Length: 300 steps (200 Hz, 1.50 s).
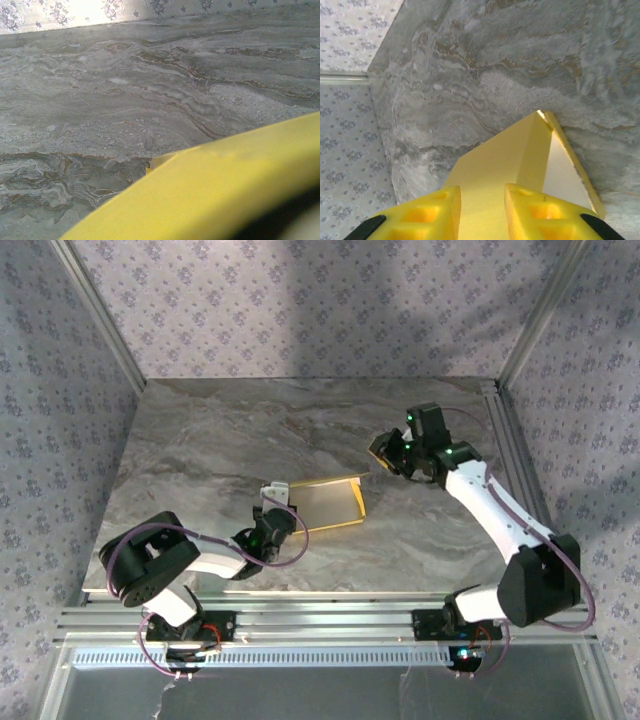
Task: Fold the paper box
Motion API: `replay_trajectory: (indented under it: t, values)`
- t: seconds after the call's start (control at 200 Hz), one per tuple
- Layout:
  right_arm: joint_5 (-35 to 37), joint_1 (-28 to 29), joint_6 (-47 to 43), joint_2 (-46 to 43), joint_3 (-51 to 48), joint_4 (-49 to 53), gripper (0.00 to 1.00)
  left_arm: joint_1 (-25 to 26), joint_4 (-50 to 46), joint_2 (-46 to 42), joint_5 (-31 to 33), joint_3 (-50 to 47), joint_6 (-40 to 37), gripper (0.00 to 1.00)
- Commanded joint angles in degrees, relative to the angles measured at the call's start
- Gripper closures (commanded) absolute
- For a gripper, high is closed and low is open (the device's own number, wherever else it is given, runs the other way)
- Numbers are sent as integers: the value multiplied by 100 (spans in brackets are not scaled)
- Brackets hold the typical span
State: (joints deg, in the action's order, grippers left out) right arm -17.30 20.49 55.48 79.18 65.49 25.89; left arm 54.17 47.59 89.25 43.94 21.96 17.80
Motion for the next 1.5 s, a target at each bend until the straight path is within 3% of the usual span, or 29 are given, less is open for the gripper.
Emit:
replay_trajectory:
  t: [0.0, 0.215, 1.094, 1.264, 1.494]
  values:
    - [119, 169, -251, 196, 179, 261, 67, 50, -180, -69, -61, 107, -46, 100]
    - [103, 282, -314, 520, 236, 300, 66, 47, -207, -116, -70, 93, -49, 100]
    - [448, 919, 326, 92, -220, 260, 65, 50, -281, -145, -104, 138, -26, 100]
    - [999, 803, 167, -303, -462, 621, 66, 55, -316, -178, -71, 134, -1, 100]
    - [772, 678, -13, -392, -475, 604, 64, 52, -286, -149, -70, 122, -14, 100]
